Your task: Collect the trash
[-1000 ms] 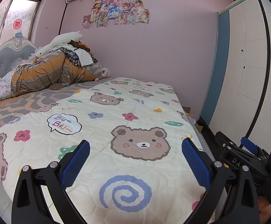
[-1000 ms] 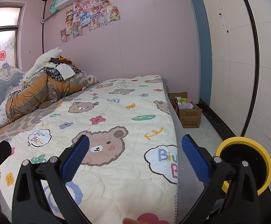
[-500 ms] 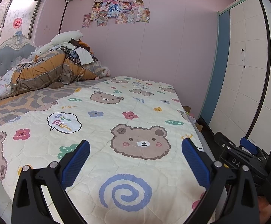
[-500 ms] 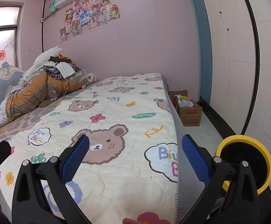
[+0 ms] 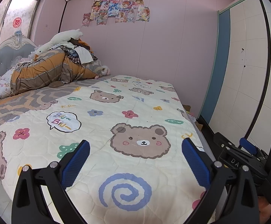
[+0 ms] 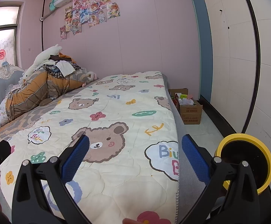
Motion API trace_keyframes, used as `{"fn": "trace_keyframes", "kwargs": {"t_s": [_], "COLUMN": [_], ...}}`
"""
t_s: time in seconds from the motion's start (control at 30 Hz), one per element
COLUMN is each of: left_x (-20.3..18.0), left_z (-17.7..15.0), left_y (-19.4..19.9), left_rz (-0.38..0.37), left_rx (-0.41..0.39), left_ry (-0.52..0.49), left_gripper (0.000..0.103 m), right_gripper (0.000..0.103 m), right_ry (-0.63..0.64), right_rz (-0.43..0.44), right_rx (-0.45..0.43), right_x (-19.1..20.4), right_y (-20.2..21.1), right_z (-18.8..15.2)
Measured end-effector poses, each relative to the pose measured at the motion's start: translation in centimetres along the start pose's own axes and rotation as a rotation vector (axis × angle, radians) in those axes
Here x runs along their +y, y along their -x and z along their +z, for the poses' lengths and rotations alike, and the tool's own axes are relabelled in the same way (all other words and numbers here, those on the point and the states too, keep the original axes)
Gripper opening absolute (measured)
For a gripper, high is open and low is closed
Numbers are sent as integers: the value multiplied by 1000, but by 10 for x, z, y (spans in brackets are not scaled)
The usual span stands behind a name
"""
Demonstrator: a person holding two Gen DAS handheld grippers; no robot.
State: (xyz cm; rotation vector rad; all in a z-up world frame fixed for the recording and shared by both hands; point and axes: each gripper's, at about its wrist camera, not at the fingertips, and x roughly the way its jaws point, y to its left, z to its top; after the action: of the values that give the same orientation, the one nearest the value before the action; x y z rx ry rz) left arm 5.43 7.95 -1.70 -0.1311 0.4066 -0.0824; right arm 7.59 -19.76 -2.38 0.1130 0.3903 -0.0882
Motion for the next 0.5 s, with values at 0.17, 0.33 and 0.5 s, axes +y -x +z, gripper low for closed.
{"fn": "trace_keyframes", "kwargs": {"t_s": [0.17, 0.33, 0.5], "left_x": [0, 0, -1], "left_z": [1, 1, 1], "left_y": [-1, -1, -1], "left_rz": [-4, -3, -2], "left_rx": [3, 4, 4], "left_ry": [0, 1, 0], "left_gripper": [95, 95, 95], "right_gripper": [95, 95, 95], "right_ry": [-1, -1, -6], "right_rz": [0, 1, 0], "right_rx": [3, 4, 13], "right_x": [1, 0, 1], "right_y": [0, -1, -2], "right_z": [-2, -1, -6]}}
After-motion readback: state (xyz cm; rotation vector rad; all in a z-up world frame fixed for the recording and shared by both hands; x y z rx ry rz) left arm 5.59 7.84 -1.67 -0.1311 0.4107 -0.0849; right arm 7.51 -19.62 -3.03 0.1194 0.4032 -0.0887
